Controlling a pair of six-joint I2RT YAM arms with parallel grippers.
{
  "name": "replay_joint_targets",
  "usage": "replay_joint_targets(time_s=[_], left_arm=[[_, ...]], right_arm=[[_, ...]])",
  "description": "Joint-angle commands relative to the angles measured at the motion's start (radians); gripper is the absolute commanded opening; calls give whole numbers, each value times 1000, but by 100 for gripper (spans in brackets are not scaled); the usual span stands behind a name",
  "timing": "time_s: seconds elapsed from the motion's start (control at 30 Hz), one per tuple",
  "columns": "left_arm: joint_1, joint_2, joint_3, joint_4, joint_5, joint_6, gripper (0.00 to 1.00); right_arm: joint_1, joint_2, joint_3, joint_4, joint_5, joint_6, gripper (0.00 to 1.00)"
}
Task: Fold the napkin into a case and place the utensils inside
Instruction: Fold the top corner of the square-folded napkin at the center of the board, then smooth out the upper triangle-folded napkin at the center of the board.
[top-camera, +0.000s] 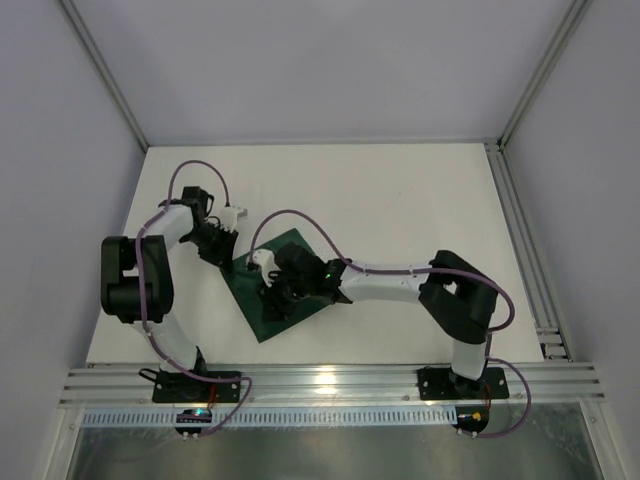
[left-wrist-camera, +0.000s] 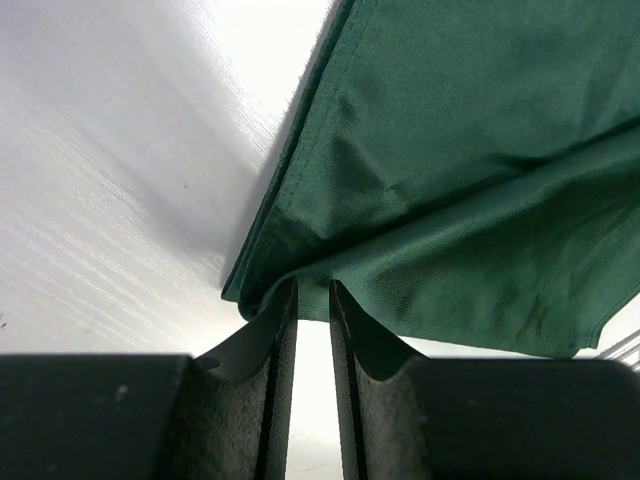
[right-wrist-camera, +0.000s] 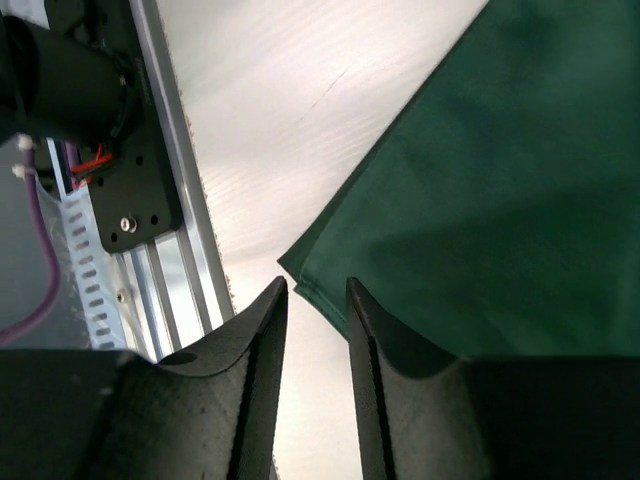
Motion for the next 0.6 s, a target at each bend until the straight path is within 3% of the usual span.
replay_joint_targets(time_s=[0.0,0.23,0.57], left_arm=[[-2,3,-5,30,-5,10,20],[-2,-4,-13,35,-11,11,20],[-2,0,-7,30,-26,16,20]], right_arm=[[-76,-123,-87,35,76,87,33],[-282,-238,-338,182,119,254,12],[-363,-215,-427,204,168,265,7]])
